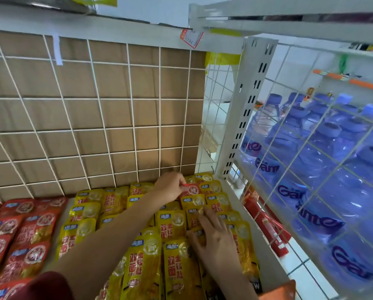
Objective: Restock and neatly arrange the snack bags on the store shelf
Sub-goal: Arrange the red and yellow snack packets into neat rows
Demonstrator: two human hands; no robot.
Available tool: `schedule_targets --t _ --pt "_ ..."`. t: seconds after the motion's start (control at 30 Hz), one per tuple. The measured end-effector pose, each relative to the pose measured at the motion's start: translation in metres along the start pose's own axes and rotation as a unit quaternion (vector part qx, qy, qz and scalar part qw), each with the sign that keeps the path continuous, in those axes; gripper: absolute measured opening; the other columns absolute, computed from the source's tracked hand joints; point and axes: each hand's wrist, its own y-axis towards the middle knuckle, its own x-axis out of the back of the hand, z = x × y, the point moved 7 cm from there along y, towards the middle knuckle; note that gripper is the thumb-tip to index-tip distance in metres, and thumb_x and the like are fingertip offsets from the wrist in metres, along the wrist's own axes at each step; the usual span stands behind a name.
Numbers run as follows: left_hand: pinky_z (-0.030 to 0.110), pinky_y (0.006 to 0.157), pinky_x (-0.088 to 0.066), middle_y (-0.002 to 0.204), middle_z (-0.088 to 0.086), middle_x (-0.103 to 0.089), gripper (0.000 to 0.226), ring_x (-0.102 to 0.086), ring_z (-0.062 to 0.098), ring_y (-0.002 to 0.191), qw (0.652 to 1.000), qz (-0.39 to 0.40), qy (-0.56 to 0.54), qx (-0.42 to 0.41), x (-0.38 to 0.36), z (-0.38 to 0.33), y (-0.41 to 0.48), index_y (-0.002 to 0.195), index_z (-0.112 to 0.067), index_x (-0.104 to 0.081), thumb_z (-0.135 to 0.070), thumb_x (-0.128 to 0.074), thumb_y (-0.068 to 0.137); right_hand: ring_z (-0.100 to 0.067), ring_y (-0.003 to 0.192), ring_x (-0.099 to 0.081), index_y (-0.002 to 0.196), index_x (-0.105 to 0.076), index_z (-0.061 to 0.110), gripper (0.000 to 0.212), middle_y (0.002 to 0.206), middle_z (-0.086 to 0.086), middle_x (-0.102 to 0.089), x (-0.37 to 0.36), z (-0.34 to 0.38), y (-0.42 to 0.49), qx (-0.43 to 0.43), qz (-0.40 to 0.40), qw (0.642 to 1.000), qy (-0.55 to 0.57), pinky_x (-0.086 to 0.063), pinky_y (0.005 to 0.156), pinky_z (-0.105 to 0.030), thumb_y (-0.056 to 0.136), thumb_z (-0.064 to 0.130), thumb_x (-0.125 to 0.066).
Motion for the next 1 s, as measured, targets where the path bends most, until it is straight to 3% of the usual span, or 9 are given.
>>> schedule_targets --t 0.1,0.23,0.33,0.47,0.57,0.73,0.8,0.93,1.0 --pt "0.027 0.081 -0.041 0.105 0.002 -0.062 0.014 -0.056 0.017 0.099 0.998 0.011 -0.066 0.018 0.001 0.001 0.001 0.098 -0.015 -0.062 -0.022 -0.064 0.086 -0.017 0.102 -0.065 0.111 -0.064 0.028 0.048 0.117 0.003 -0.064 -0.001 -0.001 -0.001 -0.007 0.012 1.0 0.011 -0.054 0.078 -0.032 0.079 0.056 -0.042" --pt "0.033 0.085 -0.048 0.103 0.001 -0.058 0.006 -0.055 0.018 0.1 0.988 -0.035 -0.15 0.0 0.014 -0.006 -0.001 0.088 -0.018 -0.053 -0.017 -0.058 0.09 -0.02 0.107 -0.063 0.115 -0.063 0.025 0.05 0.122 0.0 -0.062 -0.003 -0.001 -0.001 -0.009 0.018 1.0 0.015 -0.053 0.081 -0.035 0.081 0.056 -0.042" --pt "0.042 0.082 -0.053 0.103 0.002 -0.059 0.01 -0.058 0.02 0.099 0.977 -0.073 -0.202 -0.015 0.028 -0.009 -0.002 0.084 -0.02 -0.051 -0.016 -0.057 0.09 -0.022 0.111 -0.06 0.119 -0.061 0.022 0.057 0.125 -0.002 -0.06 -0.002 -0.002 -0.002 -0.014 0.018 0.999 0.024 -0.052 0.084 -0.037 0.087 0.061 -0.034" --pt "0.043 0.077 -0.055 0.093 0.003 -0.062 0.012 -0.061 0.022 0.092 0.955 -0.134 -0.26 -0.053 0.048 -0.014 -0.009 0.081 -0.019 -0.051 -0.014 -0.057 0.09 -0.023 0.109 -0.062 0.117 -0.061 0.022 0.066 0.122 -0.002 -0.062 0.0 0.0 -0.001 -0.018 0.022 0.999 0.016 -0.052 0.082 -0.036 0.091 0.064 -0.018" --pt "0.035 0.076 -0.053 0.088 -0.002 -0.062 0.01 -0.061 0.017 0.09 0.943 -0.183 -0.264 -0.086 0.062 -0.017 -0.017 0.083 -0.018 -0.053 -0.014 -0.058 0.09 -0.024 0.112 -0.06 0.118 -0.061 0.023 0.067 0.125 -0.002 -0.061 0.0 0.001 -0.002 -0.016 0.023 0.999 0.021 -0.05 0.085 -0.037 0.09 0.065 -0.017" --pt "0.01 0.068 -0.043 0.082 -0.014 -0.055 0.008 -0.055 0.002 0.08 0.912 -0.281 -0.276 -0.112 0.09 -0.016 -0.043 0.086 -0.016 -0.054 -0.01 -0.056 0.09 -0.026 0.108 -0.062 0.115 -0.064 0.02 0.06 0.121 -0.005 -0.063 -0.001 0.001 -0.002 -0.015 0.034 0.999 0.025 -0.051 0.084 -0.039 0.09 0.061 -0.027" --pt "0.011 0.068 -0.044 0.082 -0.014 -0.055 0.007 -0.055 0.002 0.08 0.908 -0.294 -0.276 -0.117 0.099 -0.012 -0.057 0.087 -0.017 -0.053 -0.012 -0.055 0.091 -0.027 0.11 -0.061 0.114 -0.064 0.017 0.056 0.122 -0.006 -0.062 -0.003 0.0 -0.002 -0.013 0.035 0.999 0.026 -0.05 0.086 -0.041 0.086 0.056 -0.036" --pt "0.009 0.065 -0.043 0.081 -0.014 -0.057 0.009 -0.055 0.002 0.077 0.905 -0.287 -0.3 -0.094 0.107 0.006 -0.091 0.086 -0.018 -0.054 -0.011 -0.055 0.092 -0.03 0.122 -0.05 0.123 -0.059 0.017 0.069 0.132 -0.008 -0.054 -0.006 0.001 0.001 -0.003 0.055 0.998 0.009 -0.042 0.097 -0.043 0.082 0.061 -0.027" --pt "0.011 0.065 -0.042 0.078 -0.012 -0.058 0.016 -0.054 0.0 0.074 0.902 -0.298 -0.301 -0.079 0.112 0.021 -0.11 0.081 -0.021 -0.055 -0.008 -0.056 0.09 -0.034 0.117 -0.053 0.119 -0.06 0.016 0.068 0.128 -0.009 -0.056 -0.004 0.003 0.002 0.008 0.059 0.998 0.002 -0.045 0.092 -0.047 0.081 0.062 -0.028"
